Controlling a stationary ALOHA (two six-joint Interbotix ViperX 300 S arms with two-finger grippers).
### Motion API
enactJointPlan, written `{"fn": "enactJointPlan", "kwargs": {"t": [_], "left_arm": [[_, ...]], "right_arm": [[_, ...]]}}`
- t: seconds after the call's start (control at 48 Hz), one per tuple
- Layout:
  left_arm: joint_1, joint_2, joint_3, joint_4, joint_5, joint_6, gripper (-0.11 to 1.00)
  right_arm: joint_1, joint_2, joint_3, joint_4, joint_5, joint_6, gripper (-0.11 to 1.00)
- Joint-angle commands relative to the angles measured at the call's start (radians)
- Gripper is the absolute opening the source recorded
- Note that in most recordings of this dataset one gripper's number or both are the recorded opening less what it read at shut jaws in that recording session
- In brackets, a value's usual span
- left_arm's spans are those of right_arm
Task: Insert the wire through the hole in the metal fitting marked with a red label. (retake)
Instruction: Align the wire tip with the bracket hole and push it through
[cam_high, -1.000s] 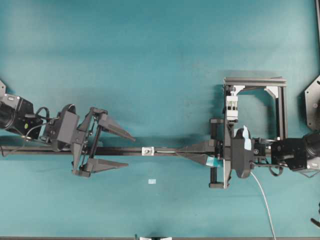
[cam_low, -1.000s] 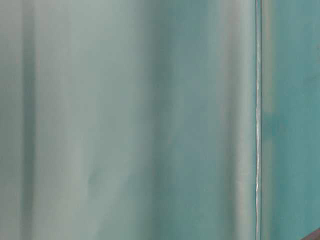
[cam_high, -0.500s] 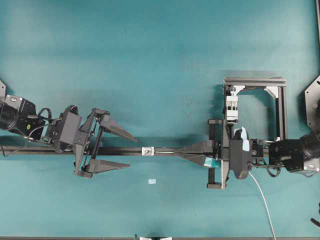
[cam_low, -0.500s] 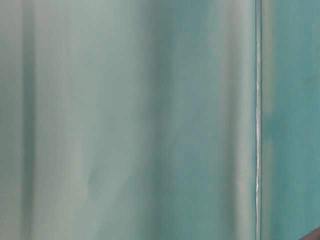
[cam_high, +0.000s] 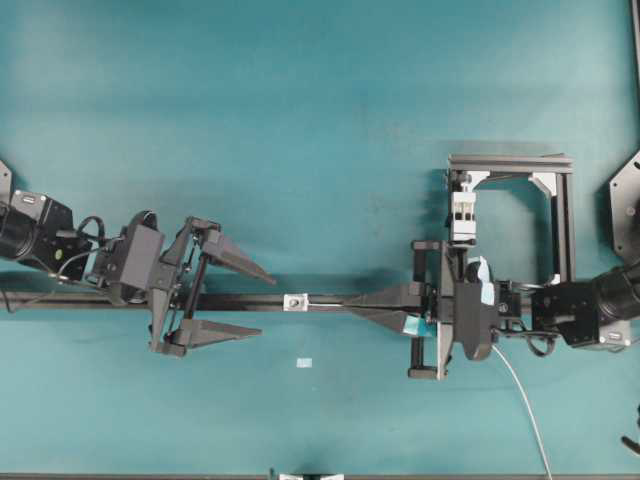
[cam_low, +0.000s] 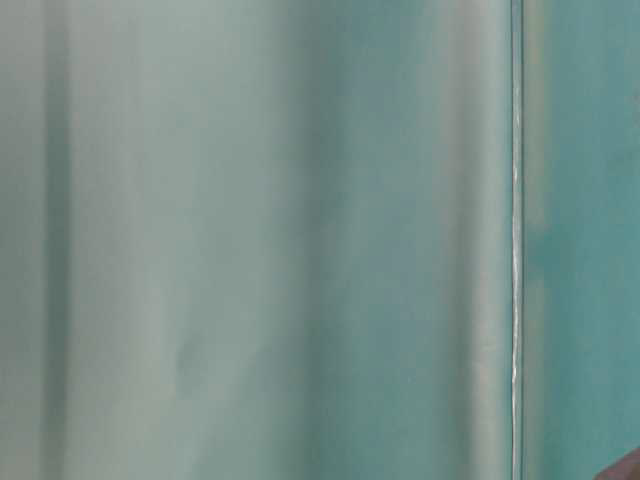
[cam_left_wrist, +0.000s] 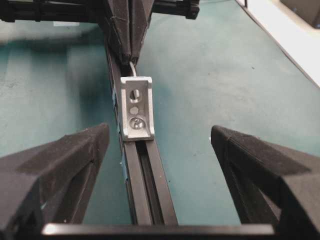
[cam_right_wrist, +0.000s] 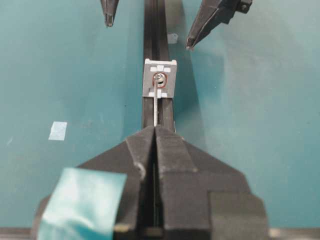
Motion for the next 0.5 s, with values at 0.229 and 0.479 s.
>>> {"fn": "enactJointPlan", "kwargs": {"t": [0.229, 0.479], "left_arm": [[0.003, -0.012, -0.009, 0.002, -0.006, 0.002, 0.63], [0.003, -0.012, -0.012, 0.002, -0.005, 0.003, 0.63]], "right_arm": [[-0.011, -0.005, -0.028, 0.003, -0.009, -0.003, 0.02], [-0.018, 0.009, -0.048, 0.003, -0.009, -0.008, 0.02]]}}
